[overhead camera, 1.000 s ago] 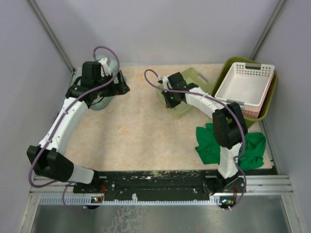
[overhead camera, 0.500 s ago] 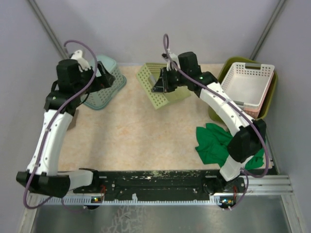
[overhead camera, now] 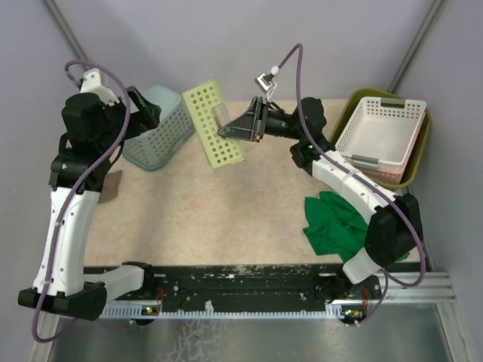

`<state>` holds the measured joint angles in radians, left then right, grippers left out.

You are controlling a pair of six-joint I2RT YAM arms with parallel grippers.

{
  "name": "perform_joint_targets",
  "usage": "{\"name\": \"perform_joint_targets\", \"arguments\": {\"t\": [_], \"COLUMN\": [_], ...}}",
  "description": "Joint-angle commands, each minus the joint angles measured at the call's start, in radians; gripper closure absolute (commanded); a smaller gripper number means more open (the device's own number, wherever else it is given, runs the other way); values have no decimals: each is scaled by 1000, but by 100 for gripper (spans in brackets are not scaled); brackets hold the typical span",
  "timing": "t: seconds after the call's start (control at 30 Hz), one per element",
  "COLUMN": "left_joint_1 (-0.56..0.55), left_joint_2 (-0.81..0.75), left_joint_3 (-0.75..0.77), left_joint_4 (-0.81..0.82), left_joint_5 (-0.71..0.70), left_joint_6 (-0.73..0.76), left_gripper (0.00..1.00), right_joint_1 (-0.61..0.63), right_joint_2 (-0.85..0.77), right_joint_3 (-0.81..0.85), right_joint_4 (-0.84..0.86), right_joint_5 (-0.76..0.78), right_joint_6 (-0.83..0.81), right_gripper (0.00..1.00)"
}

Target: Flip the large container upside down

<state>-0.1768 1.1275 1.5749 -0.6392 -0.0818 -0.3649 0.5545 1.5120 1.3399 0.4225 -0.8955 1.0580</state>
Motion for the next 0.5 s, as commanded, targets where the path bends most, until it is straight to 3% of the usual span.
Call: {"name": "perform_joint_targets", "arguments": {"t": [0.0,0.13,0.2,0.47], "left_joint_1": [3,3,3,3], "left_joint_2": [19,-4,-5,-12], "left_joint_3": [-2,-20,-14,-18], "left_joint_4": [-31,-12,-17,-27], "left_joint_5": [-6,-23,-21,-27], "left_joint_6": [17,17,19,20], "left_gripper": [0,0,0,0], "right_joint_1": [5,12,19,33], "right_joint_2": [75,254,334,453], "right_joint_3": [-38,-42,-19,-129], "right_joint_4": [669,1146,1294,1302], "right_joint_5": [-57,20,69,142], "right_joint_6": [410,798,940,1024], "right_gripper": [100,100,100,100]}}
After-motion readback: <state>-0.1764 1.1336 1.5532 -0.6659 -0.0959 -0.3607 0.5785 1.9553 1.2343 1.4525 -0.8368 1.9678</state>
